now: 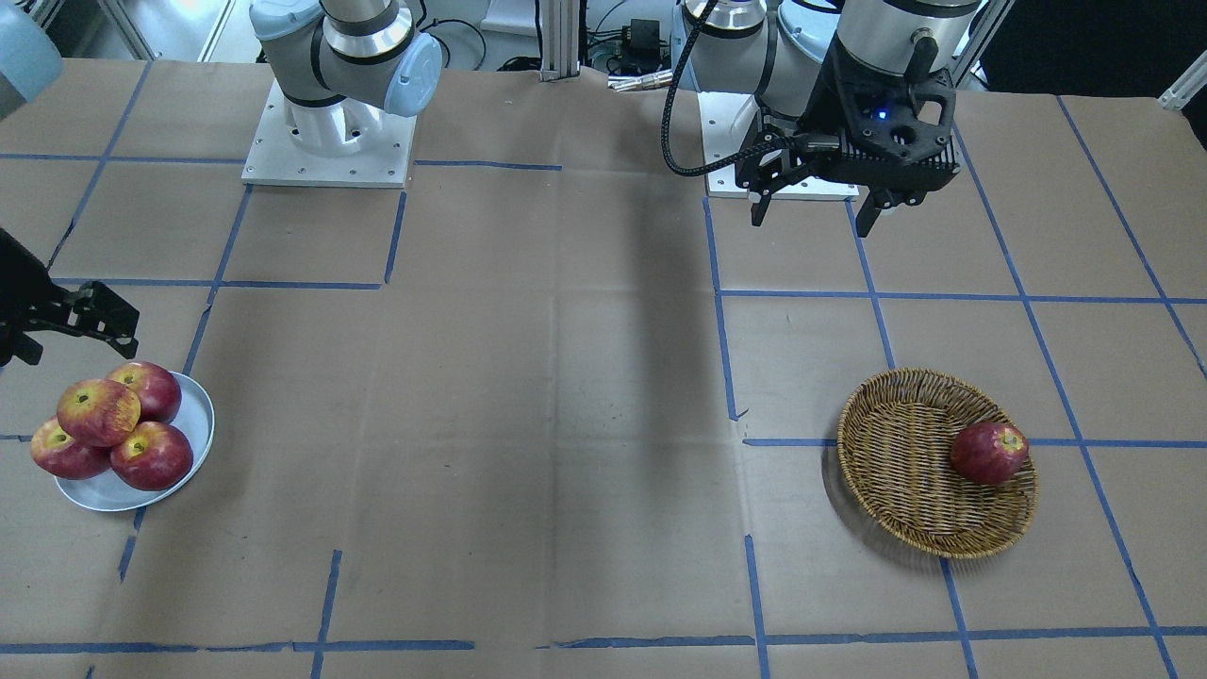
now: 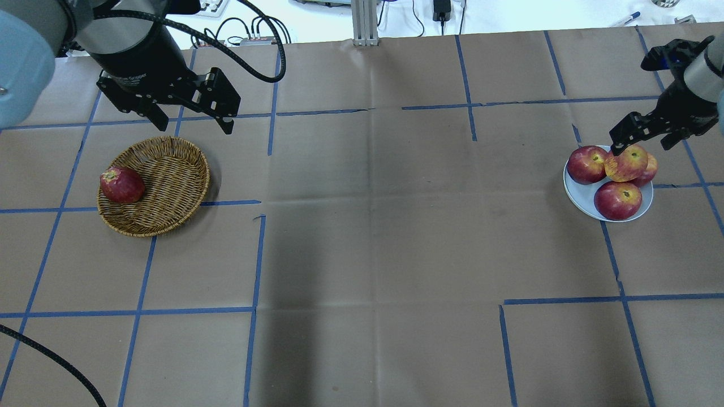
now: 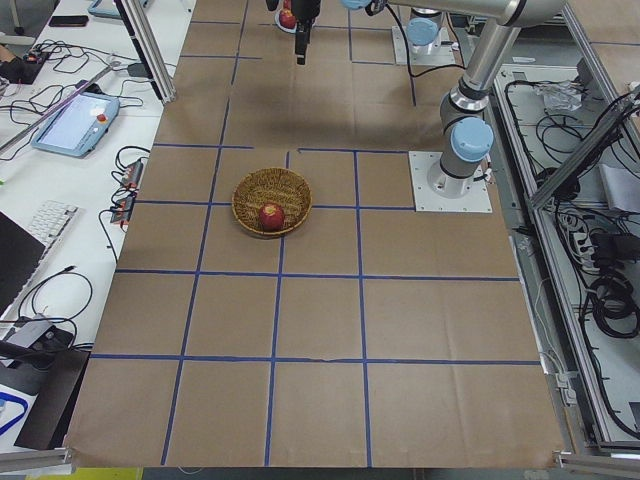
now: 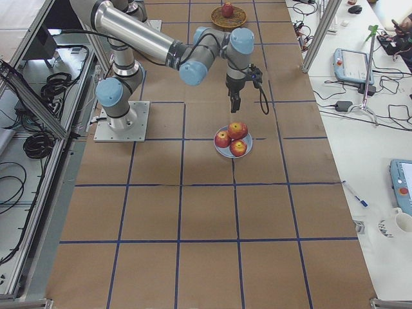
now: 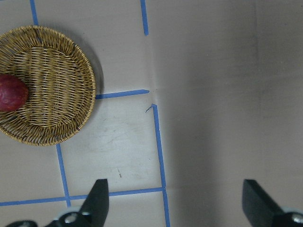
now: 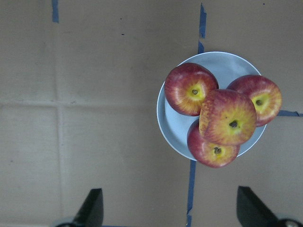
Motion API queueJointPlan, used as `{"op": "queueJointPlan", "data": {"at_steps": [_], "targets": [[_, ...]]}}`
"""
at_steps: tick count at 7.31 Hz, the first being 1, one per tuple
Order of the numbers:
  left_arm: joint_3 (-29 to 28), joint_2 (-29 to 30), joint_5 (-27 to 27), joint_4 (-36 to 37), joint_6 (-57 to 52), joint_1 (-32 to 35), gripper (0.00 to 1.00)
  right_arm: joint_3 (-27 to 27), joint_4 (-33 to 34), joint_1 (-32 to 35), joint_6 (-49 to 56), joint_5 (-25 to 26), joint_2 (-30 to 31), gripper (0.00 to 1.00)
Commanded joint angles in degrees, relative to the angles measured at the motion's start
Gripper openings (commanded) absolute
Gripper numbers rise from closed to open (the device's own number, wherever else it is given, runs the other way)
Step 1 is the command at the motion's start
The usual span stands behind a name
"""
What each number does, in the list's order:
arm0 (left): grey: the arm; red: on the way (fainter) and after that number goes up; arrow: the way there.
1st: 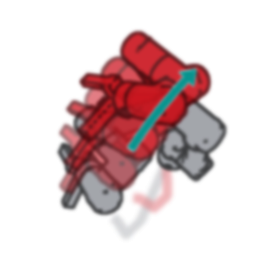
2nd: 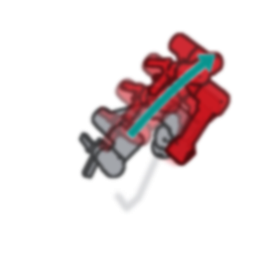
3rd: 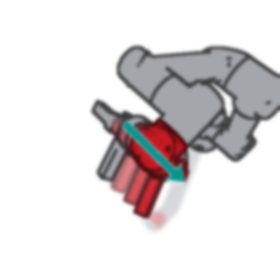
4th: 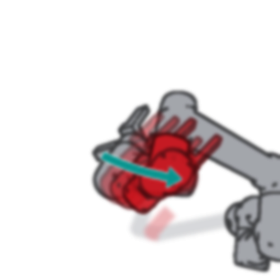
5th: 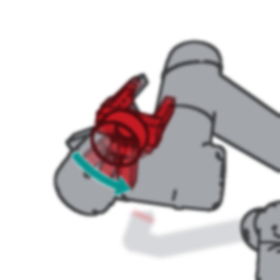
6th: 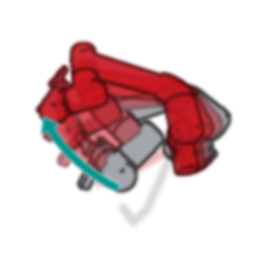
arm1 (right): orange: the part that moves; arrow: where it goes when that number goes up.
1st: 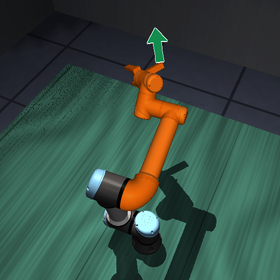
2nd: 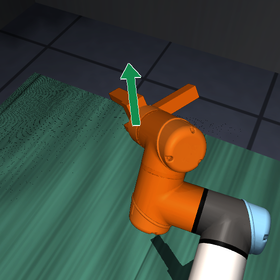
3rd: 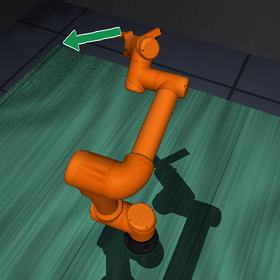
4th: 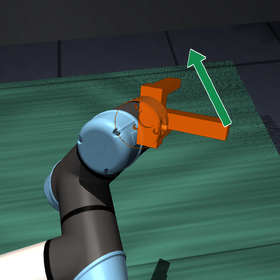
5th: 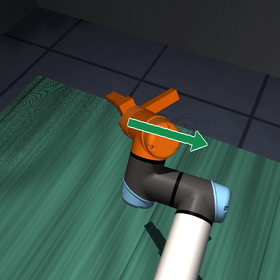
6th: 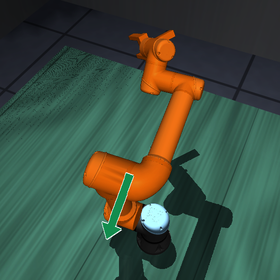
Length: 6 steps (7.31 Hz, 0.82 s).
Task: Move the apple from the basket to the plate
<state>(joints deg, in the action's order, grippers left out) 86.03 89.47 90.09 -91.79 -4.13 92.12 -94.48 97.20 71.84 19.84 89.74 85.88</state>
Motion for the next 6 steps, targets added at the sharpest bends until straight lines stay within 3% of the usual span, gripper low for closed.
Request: {"op": "queueJointPlan", "data": {"at_steps": [1,3,6], "targets": [[-0.2,0.0,0.0,0.0,-0.1,0.0,0.99,2.1,-5.2,8.9,-10.8,0.0,3.6,1.0],[-0.7,0.5,-0.1,0.0,-0.1,0.0,0.99,1.7,-5.7,16.9,-17.0,0.1,5.0,1.0],[-0.5,0.4,-0.1,0.0,-0.1,0.0,0.99,1.7,-5.6,18.2,-16.3,0.0,4.6,1.0]]}}
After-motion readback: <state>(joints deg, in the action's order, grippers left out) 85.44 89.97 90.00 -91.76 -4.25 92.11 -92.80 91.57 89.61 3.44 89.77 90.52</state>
